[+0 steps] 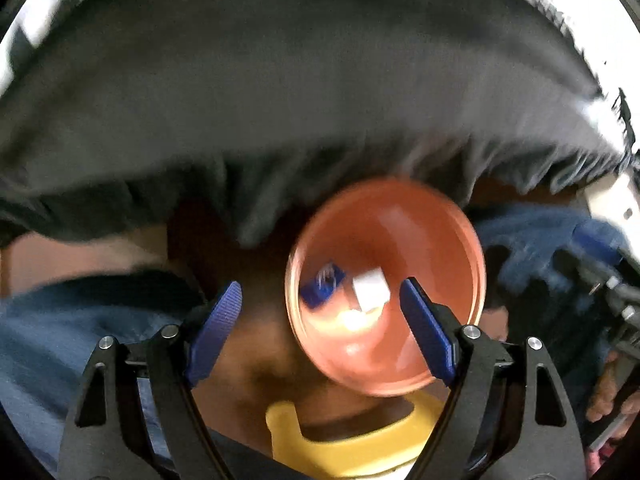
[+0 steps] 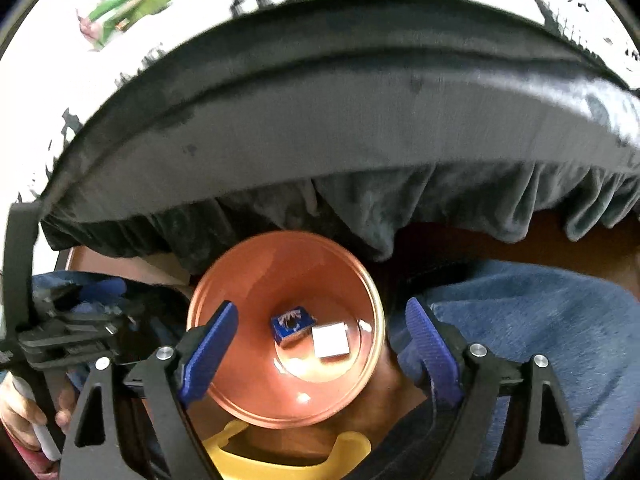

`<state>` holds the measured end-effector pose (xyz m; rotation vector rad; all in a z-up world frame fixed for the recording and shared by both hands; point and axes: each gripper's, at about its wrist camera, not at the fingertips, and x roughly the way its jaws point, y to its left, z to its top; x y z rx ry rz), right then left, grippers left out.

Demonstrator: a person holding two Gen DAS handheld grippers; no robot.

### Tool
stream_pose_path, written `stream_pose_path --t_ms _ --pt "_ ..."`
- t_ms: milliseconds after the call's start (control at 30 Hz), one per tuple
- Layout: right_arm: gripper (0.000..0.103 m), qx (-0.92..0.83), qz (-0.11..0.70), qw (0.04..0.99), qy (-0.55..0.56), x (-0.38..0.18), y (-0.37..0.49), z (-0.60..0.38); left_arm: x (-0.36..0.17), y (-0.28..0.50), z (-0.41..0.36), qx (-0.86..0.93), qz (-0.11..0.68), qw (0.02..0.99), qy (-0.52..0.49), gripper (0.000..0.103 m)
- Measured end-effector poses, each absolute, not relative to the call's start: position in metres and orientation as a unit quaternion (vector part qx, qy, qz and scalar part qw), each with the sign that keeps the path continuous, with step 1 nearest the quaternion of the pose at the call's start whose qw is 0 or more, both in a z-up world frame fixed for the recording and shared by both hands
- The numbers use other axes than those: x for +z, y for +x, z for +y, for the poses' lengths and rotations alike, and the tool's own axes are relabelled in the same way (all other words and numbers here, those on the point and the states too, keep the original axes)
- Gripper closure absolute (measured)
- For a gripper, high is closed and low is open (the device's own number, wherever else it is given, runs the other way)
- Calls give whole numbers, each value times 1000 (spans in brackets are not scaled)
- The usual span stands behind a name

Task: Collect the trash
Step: 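Grasp the green snack bag with the left tool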

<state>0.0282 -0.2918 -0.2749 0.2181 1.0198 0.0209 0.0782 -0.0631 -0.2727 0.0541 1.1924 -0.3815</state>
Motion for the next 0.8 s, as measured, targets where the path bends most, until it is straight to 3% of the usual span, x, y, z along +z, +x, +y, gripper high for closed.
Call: stream_pose_path --t_ms 133,233,333,700,733,800 --pt "14 20 455 885 95 -255 25 -286 -207 87 -46 -182 462 868 18 24" --pt "14 33 439 893 91 -245 24 -278 -163 97 -32 -181 393 902 9 14" --pt "13 45 433 897 80 -242 26 -267 -129 121 -18 -167 342 925 -7 13" --pt "13 54 431 898 65 -241 28 -256 -88 238 -16 -113 309 943 -56 13" --pt "13 53 431 898 67 -241 28 -258 -89 247 -18 -113 316 940 -60 17" --pt "13 52 431 898 69 -241 28 -259 -88 256 -19 -118 324 937 -61 39"
